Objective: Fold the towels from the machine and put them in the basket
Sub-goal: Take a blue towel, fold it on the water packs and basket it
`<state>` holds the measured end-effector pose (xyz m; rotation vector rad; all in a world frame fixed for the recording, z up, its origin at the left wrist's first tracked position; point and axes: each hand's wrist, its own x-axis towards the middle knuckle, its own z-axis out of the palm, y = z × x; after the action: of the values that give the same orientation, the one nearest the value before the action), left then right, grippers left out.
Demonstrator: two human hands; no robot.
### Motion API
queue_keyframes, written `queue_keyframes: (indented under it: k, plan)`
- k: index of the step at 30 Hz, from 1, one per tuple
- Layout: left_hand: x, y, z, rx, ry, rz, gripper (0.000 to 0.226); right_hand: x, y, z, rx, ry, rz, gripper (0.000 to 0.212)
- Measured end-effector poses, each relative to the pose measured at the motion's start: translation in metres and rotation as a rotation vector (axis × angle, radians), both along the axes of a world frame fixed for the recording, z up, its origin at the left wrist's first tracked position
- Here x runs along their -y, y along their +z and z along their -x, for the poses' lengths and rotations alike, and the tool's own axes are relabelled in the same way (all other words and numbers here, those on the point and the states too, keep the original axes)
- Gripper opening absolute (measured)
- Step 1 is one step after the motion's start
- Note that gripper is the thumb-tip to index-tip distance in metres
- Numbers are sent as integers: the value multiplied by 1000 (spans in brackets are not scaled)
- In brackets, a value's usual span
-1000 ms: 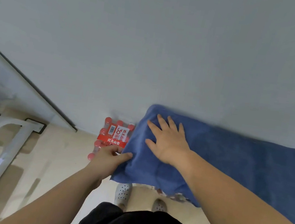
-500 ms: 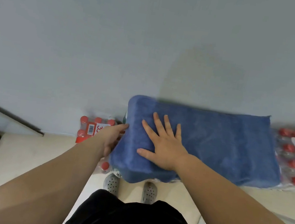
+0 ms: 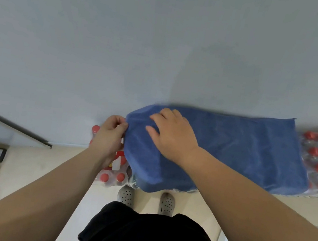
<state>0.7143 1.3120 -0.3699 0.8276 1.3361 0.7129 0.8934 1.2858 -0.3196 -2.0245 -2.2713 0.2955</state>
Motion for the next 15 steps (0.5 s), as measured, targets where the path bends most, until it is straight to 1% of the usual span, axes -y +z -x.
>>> queue_keyframes:
  k: [2, 3, 5, 7, 9, 10, 13, 15]
  plan:
    - [3, 10, -3, 6, -33, -68, 12, -16, 8, 18, -92, -66, 1, 32]
    - [5, 16, -4, 25, -53, -95, 14, -22, 11, 25, -120, -113, 8, 34]
    - [10, 26, -8, 61, -98, -154, 14, -30, 16, 33, -229, -217, 72, 41]
    - [15, 34, -10, 47, -163, -238, 9, -34, 20, 35, -387, -301, 158, 50]
    - [17, 38, -13, 19, -252, -321, 16, -35, 25, 34, -460, -340, 200, 58]
    - [18, 39, -14, 15, -291, -355, 20, -35, 26, 33, -507, -376, 213, 58]
    - [19, 34, -17, -13, -367, -405, 14, -34, 25, 24, -693, -528, 276, 47]
    - [21, 30, -21, -25, -403, -384, 13, -32, 21, 16, -718, -601, 315, 36]
